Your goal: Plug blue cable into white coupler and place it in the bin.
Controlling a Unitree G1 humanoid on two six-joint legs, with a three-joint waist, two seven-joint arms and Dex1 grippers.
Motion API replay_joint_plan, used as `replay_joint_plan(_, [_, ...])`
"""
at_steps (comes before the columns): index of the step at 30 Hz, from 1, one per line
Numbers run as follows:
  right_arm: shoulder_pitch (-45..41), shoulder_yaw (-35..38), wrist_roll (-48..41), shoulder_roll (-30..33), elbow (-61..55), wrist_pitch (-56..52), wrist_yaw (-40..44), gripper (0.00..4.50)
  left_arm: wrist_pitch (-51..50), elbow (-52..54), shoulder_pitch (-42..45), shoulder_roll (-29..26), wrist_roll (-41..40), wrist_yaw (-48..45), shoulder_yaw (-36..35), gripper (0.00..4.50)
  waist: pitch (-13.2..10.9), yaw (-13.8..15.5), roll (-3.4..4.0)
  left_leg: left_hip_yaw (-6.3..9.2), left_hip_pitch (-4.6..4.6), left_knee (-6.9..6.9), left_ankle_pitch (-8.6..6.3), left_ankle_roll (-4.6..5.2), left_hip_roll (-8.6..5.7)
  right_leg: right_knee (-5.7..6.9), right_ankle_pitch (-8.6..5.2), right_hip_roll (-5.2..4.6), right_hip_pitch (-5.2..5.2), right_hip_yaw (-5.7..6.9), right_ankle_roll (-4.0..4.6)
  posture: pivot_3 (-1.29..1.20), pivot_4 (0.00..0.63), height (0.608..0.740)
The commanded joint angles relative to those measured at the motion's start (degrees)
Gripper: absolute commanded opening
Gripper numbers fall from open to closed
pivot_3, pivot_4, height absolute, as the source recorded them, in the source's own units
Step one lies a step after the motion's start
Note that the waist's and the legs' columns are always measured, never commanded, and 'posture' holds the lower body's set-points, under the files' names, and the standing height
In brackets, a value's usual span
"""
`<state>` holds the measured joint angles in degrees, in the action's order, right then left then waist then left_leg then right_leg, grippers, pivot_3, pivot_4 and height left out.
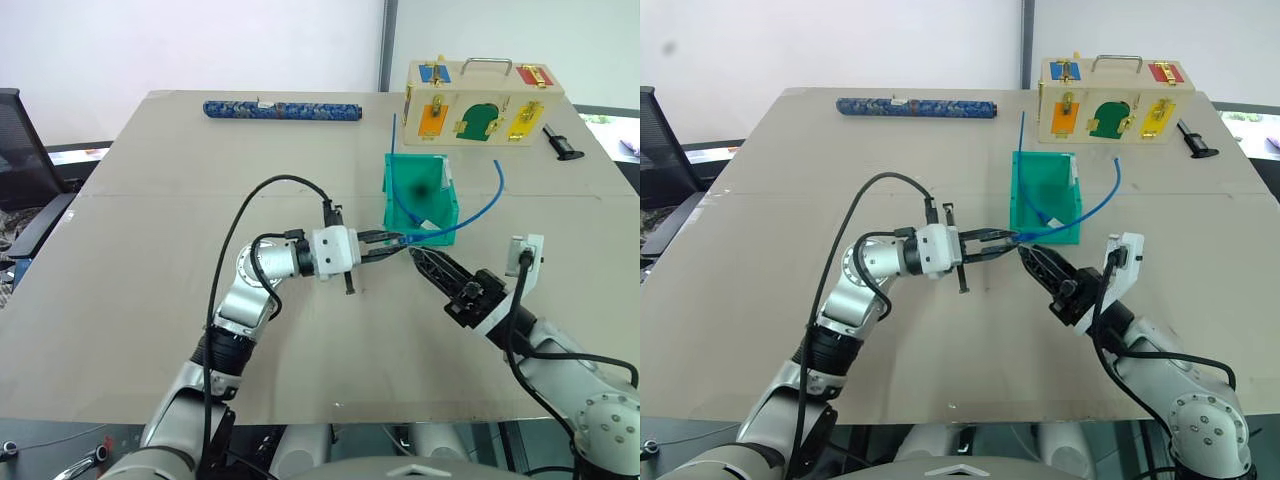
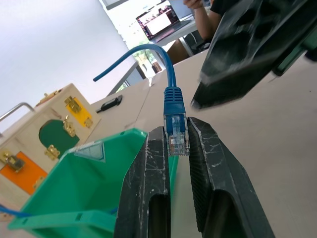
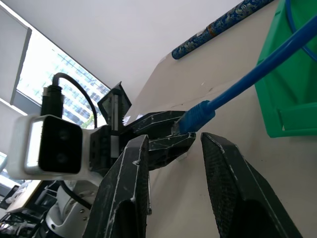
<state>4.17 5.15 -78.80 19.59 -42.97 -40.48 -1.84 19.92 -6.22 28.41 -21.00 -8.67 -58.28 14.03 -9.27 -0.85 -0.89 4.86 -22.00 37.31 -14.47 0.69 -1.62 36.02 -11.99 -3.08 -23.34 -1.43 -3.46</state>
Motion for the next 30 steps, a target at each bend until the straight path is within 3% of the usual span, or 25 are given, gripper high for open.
replay_joint_plan(1, [-0.7,0.4,-1.6,0.9,-1.9,1.9,-0.5,1.52,3.2,0.4,0.1,-0.1,-2.3,-1.6,-0.7,0.0,0.0,0.1,0.0,0.0,-0.01,0.0,0.0,0.0,0.0,0.0,0.0,-0.01,0.0,0.0,0.0,0.0,0.15,0.738])
replay_joint_plan(30, [-3.9,-2.5,-0.5,0.9,1.0,2.7,-2.5,1.52,2.9,2.8,-1.2,0.2,-4.5,-3.5,-0.6,0.0,0.0,0.1,0.0,0.04,0.0,0.0,0.0,0.0,0.02,0.0,0.0,0.0,0.0,-0.01,0.0,0.0,0.15,0.738])
